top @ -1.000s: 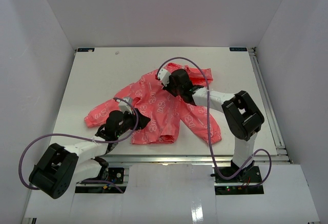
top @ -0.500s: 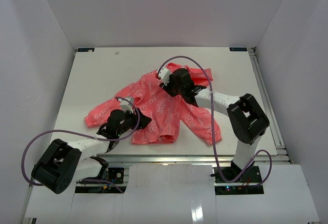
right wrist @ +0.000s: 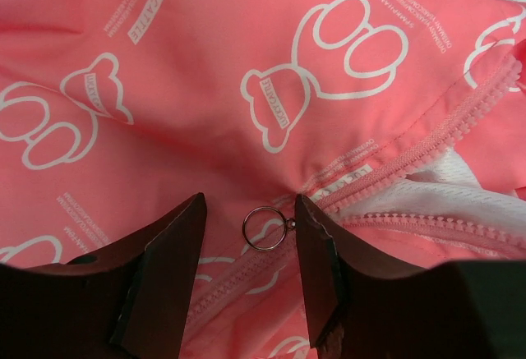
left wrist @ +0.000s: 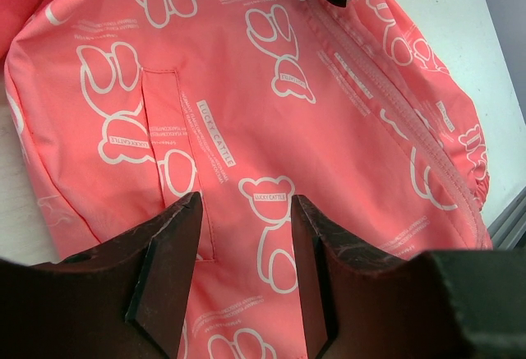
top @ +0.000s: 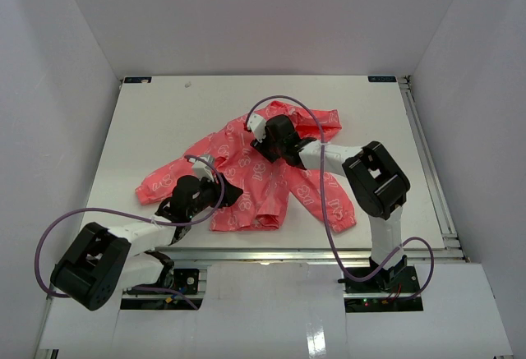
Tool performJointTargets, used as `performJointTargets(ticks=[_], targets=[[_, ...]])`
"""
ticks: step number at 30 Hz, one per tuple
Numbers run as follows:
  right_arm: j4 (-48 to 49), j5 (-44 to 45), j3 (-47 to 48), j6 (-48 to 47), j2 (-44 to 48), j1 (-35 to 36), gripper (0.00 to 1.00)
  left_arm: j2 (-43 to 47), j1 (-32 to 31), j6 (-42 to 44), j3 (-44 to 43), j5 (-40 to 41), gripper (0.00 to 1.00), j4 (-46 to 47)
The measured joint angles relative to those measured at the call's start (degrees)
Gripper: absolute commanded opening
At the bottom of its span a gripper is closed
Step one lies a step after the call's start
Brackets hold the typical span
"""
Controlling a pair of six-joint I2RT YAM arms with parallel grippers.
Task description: Zip up the jacket
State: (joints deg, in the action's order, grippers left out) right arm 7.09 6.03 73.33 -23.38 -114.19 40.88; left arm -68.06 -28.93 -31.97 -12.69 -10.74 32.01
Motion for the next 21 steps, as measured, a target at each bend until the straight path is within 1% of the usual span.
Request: performJointTargets(ticks=[1, 3, 5, 8, 12, 15, 21], targets=[[-0.16, 0.19, 0.27, 0.27, -0.25, 0.0, 0.48, 0.01, 0.0, 0.0, 0.0, 0.04, 0.58, 0.0], [-1.22, 0.36, 1.38, 0.97, -0.82, -0.12, 0.36, 0.01, 0.0, 0.0, 0.0, 0.08, 0.58, -0.01], [-2.24, 0.26, 2.54, 1.88, -1.37, -0.49, 0.32, 0.03, 0.0, 0.0, 0.0, 0.1, 0.58, -0.04], [-3.06, -0.26, 3.13, 3.36, -1.51, -1.38, 0.19, 0.15, 0.0, 0.0, 0.0, 0.14, 0.58, -0.21], [-3.82, -0.18, 3.19, 4.97, -1.51, -1.88, 0.17, 0.73, 0.0, 0.0, 0.0, 0.24, 0.58, -0.44], [-4.2, 0.01, 3.55, 6.05, -1.48, -2.02, 0.09, 0.97, 0.0, 0.02, -0.02, 0.24, 0.58, -0.43], [-5.55, -1.28, 4.6, 7.49, -0.86, -2.21, 0.08, -0.59, 0.0, 1.38, -1.98, -0.57, 0.59, -1.14]])
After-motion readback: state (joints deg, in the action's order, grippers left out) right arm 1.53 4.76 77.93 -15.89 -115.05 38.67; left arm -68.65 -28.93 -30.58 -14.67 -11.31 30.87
